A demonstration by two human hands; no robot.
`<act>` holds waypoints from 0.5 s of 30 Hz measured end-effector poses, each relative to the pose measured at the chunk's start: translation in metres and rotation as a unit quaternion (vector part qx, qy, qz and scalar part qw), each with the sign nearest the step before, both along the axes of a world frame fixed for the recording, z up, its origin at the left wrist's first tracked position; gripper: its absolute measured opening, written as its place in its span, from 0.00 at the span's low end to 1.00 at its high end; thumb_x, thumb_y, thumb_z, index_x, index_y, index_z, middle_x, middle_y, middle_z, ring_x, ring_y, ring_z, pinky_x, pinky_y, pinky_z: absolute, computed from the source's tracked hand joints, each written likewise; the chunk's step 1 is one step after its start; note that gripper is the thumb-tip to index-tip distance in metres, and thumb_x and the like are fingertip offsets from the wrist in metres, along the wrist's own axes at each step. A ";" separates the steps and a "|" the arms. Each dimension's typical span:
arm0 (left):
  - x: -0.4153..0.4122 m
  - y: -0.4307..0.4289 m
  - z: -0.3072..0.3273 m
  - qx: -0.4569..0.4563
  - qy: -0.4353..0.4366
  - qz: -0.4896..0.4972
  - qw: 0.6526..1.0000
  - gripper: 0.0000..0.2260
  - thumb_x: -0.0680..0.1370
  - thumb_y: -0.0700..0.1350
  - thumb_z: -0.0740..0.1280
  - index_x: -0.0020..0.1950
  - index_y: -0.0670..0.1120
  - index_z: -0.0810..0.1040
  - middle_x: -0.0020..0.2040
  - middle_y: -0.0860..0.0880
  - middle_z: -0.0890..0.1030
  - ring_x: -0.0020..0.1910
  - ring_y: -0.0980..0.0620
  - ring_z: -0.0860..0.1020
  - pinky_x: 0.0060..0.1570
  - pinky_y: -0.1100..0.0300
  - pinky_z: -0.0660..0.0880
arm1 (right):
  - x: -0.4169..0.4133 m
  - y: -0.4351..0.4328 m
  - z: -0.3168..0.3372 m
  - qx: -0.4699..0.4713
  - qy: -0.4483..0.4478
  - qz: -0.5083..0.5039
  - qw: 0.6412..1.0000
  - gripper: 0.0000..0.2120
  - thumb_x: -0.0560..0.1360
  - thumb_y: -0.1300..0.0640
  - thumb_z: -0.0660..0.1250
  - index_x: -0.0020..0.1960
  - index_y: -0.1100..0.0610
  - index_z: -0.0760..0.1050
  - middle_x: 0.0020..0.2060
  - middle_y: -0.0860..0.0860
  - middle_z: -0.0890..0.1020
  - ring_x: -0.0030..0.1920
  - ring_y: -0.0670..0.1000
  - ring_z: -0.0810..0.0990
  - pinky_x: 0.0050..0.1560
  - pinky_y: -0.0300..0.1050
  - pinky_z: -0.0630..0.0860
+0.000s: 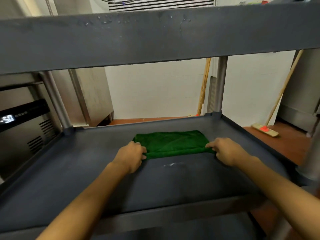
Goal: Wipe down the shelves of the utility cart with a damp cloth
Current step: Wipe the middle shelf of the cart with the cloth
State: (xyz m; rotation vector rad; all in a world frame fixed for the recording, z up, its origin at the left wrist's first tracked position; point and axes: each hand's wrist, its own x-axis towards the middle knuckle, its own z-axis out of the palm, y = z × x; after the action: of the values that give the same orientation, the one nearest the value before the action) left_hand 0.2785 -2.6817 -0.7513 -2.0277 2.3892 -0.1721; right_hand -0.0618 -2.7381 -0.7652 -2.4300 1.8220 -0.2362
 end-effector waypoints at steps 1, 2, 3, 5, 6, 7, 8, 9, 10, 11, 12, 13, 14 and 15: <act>0.000 0.004 0.000 0.001 0.002 0.001 1.000 0.13 0.83 0.49 0.60 0.66 0.48 0.76 0.60 0.46 0.76 0.60 0.45 0.73 0.55 0.49 0.75 | -0.001 0.004 0.000 0.003 0.000 0.002 1.000 0.27 0.75 0.67 0.59 0.69 0.46 0.74 0.58 0.51 0.79 0.55 0.54 0.78 0.55 0.49 0.77; -0.001 0.008 0.000 0.003 0.004 0.002 1.000 0.13 0.83 0.49 0.60 0.65 0.48 0.77 0.60 0.46 0.76 0.60 0.45 0.73 0.55 0.49 0.75 | -0.002 0.009 0.001 0.007 0.000 0.003 1.000 0.27 0.75 0.67 0.59 0.69 0.46 0.73 0.58 0.51 0.79 0.55 0.53 0.78 0.56 0.50 0.78; -0.001 0.012 0.000 0.004 0.006 0.003 1.000 0.13 0.83 0.49 0.60 0.65 0.48 0.77 0.59 0.46 0.76 0.60 0.45 0.73 0.55 0.49 0.75 | -0.003 0.013 0.002 0.010 0.000 0.005 1.000 0.28 0.75 0.67 0.59 0.69 0.46 0.73 0.59 0.51 0.79 0.56 0.53 0.78 0.57 0.51 0.78; -0.001 0.020 0.000 0.004 0.009 0.004 1.000 0.13 0.83 0.49 0.61 0.64 0.48 0.77 0.59 0.46 0.76 0.60 0.45 0.73 0.56 0.48 0.75 | -0.006 0.021 0.003 0.012 0.000 0.009 1.000 0.28 0.75 0.68 0.58 0.69 0.46 0.73 0.60 0.51 0.79 0.57 0.54 0.78 0.58 0.52 0.78; -0.001 0.023 -0.001 0.004 0.010 0.004 1.000 0.12 0.83 0.49 0.61 0.64 0.47 0.78 0.59 0.45 0.77 0.60 0.45 0.73 0.56 0.47 0.75 | -0.007 0.025 0.004 0.012 0.002 0.012 1.000 0.28 0.75 0.68 0.58 0.69 0.46 0.74 0.60 0.52 0.79 0.58 0.54 0.78 0.58 0.52 0.78; -0.001 0.026 -0.001 0.005 0.012 0.005 1.000 0.12 0.83 0.49 0.61 0.63 0.47 0.78 0.59 0.45 0.77 0.60 0.45 0.73 0.56 0.47 0.75 | -0.007 0.029 0.004 0.012 0.003 0.014 1.000 0.28 0.74 0.68 0.58 0.69 0.47 0.74 0.60 0.52 0.79 0.58 0.54 0.78 0.58 0.52 0.78; -0.001 0.029 -0.002 0.007 0.015 0.005 1.000 0.12 0.83 0.49 0.61 0.63 0.47 0.78 0.59 0.45 0.77 0.60 0.45 0.73 0.56 0.47 0.75 | -0.008 0.033 0.005 0.012 0.004 0.016 1.000 0.28 0.74 0.68 0.58 0.69 0.47 0.74 0.60 0.52 0.79 0.58 0.54 0.78 0.58 0.52 0.78; -0.001 0.032 -0.002 0.007 0.020 0.005 1.000 0.12 0.83 0.49 0.61 0.64 0.47 0.78 0.59 0.45 0.77 0.60 0.45 0.73 0.57 0.47 0.75 | -0.009 0.038 0.005 0.010 0.004 0.020 1.000 0.28 0.74 0.68 0.58 0.69 0.47 0.74 0.60 0.51 0.80 0.57 0.54 0.79 0.58 0.52 0.78; -0.001 0.035 -0.002 0.006 0.023 0.003 1.000 0.12 0.83 0.49 0.61 0.64 0.47 0.78 0.59 0.45 0.77 0.60 0.45 0.73 0.57 0.47 0.75 | -0.010 0.042 0.006 0.008 0.003 0.024 1.000 0.27 0.75 0.68 0.58 0.69 0.47 0.74 0.60 0.51 0.80 0.57 0.53 0.79 0.57 0.52 0.78; -0.001 0.039 -0.002 0.007 0.026 0.002 1.000 0.12 0.83 0.48 0.61 0.64 0.47 0.78 0.58 0.46 0.77 0.60 0.45 0.73 0.57 0.48 0.75 | -0.011 0.047 0.006 0.005 0.004 0.028 1.000 0.27 0.75 0.68 0.59 0.69 0.47 0.75 0.60 0.51 0.80 0.56 0.53 0.79 0.56 0.51 0.78; -0.001 0.042 -0.003 0.008 0.028 0.000 1.000 0.12 0.83 0.48 0.61 0.63 0.47 0.78 0.58 0.46 0.77 0.59 0.45 0.73 0.57 0.48 0.74 | -0.013 0.052 0.006 0.003 0.004 0.032 0.999 0.27 0.75 0.68 0.59 0.68 0.48 0.75 0.60 0.51 0.80 0.56 0.52 0.79 0.56 0.51 0.78; 0.000 0.046 -0.003 0.012 0.030 -0.001 0.999 0.11 0.83 0.48 0.61 0.62 0.47 0.78 0.57 0.46 0.77 0.59 0.45 0.73 0.56 0.48 0.74 | -0.014 0.056 0.007 0.002 0.003 0.036 0.999 0.27 0.74 0.68 0.59 0.68 0.48 0.75 0.59 0.51 0.80 0.56 0.52 0.79 0.57 0.50 0.78; 0.001 0.049 -0.003 0.017 0.035 -0.001 0.999 0.10 0.83 0.48 0.61 0.60 0.47 0.79 0.55 0.46 0.77 0.57 0.45 0.73 0.56 0.48 0.75 | -0.015 0.061 0.008 0.002 0.000 0.039 0.999 0.26 0.74 0.68 0.59 0.68 0.49 0.76 0.60 0.51 0.81 0.57 0.51 0.79 0.57 0.49 0.77; 0.002 0.053 -0.003 0.021 0.043 0.001 0.999 0.10 0.82 0.47 0.61 0.58 0.47 0.79 0.54 0.45 0.78 0.56 0.45 0.74 0.55 0.48 0.75 | -0.016 0.065 0.009 0.004 -0.005 0.043 0.999 0.26 0.74 0.69 0.59 0.68 0.50 0.76 0.61 0.51 0.80 0.58 0.51 0.79 0.59 0.49 0.77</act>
State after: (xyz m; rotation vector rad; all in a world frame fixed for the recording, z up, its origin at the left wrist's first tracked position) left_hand 0.2808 -2.6287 -0.7543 -2.0601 2.4184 -0.0348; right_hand -0.0781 -2.6726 -0.7559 -2.4901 1.7062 -0.2338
